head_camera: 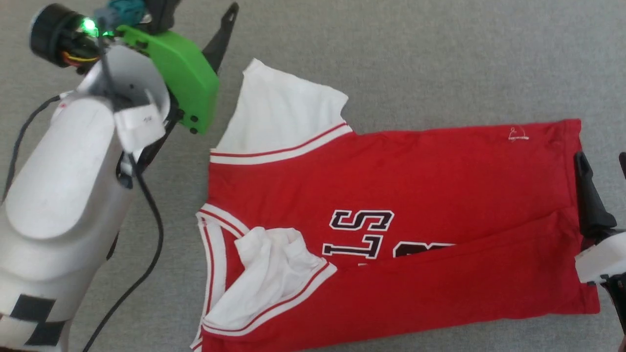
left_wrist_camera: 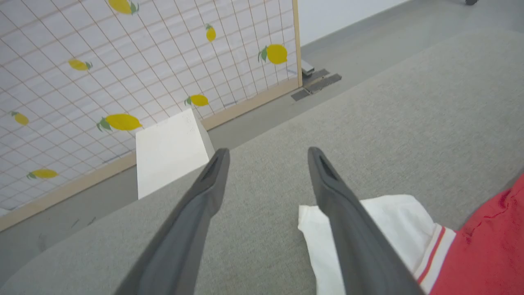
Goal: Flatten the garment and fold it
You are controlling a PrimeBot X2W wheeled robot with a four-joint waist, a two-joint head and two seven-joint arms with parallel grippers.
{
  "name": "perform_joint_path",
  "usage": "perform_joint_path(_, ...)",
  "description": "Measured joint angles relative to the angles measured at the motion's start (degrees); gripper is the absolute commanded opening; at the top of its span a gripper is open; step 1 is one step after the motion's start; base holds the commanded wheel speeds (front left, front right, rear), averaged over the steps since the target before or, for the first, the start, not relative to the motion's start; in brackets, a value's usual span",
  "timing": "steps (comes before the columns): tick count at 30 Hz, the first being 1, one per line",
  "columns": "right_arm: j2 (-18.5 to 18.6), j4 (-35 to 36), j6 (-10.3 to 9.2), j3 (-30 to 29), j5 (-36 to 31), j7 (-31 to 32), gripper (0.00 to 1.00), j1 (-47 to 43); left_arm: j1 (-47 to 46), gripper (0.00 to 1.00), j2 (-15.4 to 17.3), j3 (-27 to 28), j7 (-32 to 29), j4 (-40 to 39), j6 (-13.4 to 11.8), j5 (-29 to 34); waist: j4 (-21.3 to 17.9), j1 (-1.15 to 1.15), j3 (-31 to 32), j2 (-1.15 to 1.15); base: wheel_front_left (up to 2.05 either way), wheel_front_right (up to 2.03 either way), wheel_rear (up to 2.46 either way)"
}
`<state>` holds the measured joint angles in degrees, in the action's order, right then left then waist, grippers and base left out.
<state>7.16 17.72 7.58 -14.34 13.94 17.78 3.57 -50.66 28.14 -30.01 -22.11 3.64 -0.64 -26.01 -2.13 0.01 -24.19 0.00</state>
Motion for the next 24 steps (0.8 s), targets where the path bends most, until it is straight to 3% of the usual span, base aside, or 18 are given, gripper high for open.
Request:
perform_joint_path(4, 0.34, -1.56, 0.00, 0.90, 0.32, -0.67, 1.00, 1.25, -1.08, 1.00, -1.32, -1.53, -3.88, 6.08, 2.15, -2.04, -1.60, 0.00, -3.71, 0.00, 0.00, 0.00, 0.00)
perform_joint_path(12, 0.94, -2.54, 0.00, 0.54, 0.58, -0.93, 1.00, 1.52, -1.12, 1.00, -1.68, -2.72, -9.14, 11.52, 2.35, -3.90, -4.19, 0.00, -7.29, 0.00, 0.00, 0.00, 0.00)
perform_joint_path(14, 1.09, -2.58, 0.00, 0.29, 0.60, -0.93, 1.00, 1.53, -1.12, 0.00, -1.67, -2.99, -9.66, 12.05, 2.35, -4.08, -4.50, 0.00, -7.74, 0.00, 0.00, 0.00, 0.00)
perform_joint_path(21, 3.21, -2.21, 0.00, 1.30, 0.99, -0.59, 1.00, 3.17, -1.10, 0.00, -1.58, -3.35, -8.75, 12.59, 2.43, -4.33, -4.24, 0.00, -6.85, 0.00, 0.00, 0.00, 0.00)
perform_joint_path(24, 6.28, -1.30, 0.00, 2.88, 1.87, 0.90, 1.00, 6.09, -1.01, 0.00, -1.63, -3.36, -7.61, 12.68, 2.36, -4.33, -3.85, 0.00, -5.89, 0.00, 0.00, 0.00, 0.00)
